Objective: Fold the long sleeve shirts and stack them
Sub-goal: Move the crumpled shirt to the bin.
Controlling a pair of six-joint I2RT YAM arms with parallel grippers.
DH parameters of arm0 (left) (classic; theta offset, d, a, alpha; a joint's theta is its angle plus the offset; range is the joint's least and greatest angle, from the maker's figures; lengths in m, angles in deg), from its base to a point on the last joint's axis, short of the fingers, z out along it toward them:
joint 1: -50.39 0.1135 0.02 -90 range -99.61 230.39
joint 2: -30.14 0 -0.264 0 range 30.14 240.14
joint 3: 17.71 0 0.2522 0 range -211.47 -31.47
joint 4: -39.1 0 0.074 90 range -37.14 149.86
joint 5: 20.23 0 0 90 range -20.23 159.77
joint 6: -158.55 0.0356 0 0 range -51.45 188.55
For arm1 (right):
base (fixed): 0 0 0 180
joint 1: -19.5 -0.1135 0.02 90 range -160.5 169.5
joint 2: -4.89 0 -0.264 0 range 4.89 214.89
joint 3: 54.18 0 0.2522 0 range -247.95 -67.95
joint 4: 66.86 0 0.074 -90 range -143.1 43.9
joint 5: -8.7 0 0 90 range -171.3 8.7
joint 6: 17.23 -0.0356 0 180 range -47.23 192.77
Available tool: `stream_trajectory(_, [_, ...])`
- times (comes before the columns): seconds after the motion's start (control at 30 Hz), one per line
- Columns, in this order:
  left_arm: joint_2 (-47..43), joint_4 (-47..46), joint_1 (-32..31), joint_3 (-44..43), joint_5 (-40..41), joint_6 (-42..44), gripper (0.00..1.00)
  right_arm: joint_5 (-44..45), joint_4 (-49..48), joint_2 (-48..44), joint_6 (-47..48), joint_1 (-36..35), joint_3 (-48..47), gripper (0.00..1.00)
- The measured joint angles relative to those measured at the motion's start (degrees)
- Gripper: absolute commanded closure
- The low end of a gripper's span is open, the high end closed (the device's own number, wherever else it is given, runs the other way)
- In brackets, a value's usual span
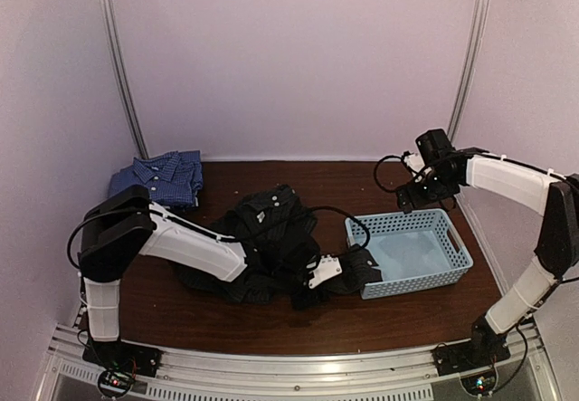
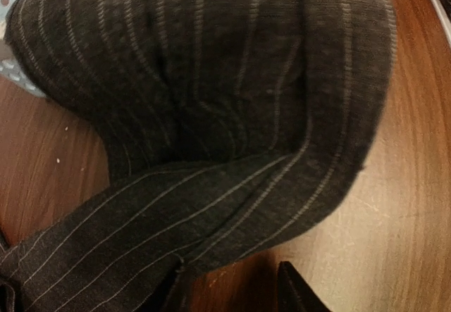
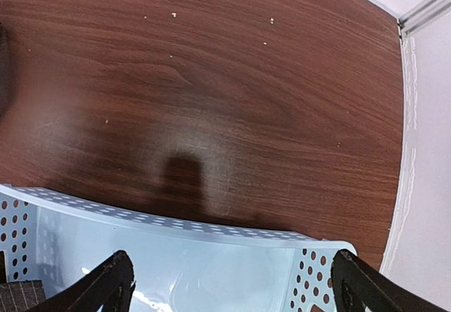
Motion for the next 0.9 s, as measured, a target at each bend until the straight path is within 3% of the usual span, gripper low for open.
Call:
stream_trajectory(0.2, [0.48, -2.25, 0.26, 0.17, 3.17, 0.28, 0.89, -4.59, -0.72, 0.63, 4.81, 0.02, -0.94, 0.02])
stream_trajectory(0.33, [0.31, -2.38, 1.42, 1.16, 4.63, 0.17, 1.0, -6.47, -0.83, 1.97, 7.08, 0.0, -2.16, 0.03])
stream_trajectory(0.67, [-13.05, -1.38, 10.75, 17.51, 8.96, -3.8, 1.0, -7.87, -0.96, 7.76, 10.25, -2.34, -2.49, 0.05])
stream_trajectory(0.83, [-18.36, -1.44, 11.69, 21.42, 9.49, -6.4, 1.0, -7.69, -1.01, 9.25, 10.82, -3.28, -2.75, 0.12])
stream_trajectory(0.9, [-18.64, -1.92, 11.69, 21.49, 8.57, -7.19, 0.95, -7.45, -0.9, 10.62, 11.1, -3.58, -3.54, 0.17])
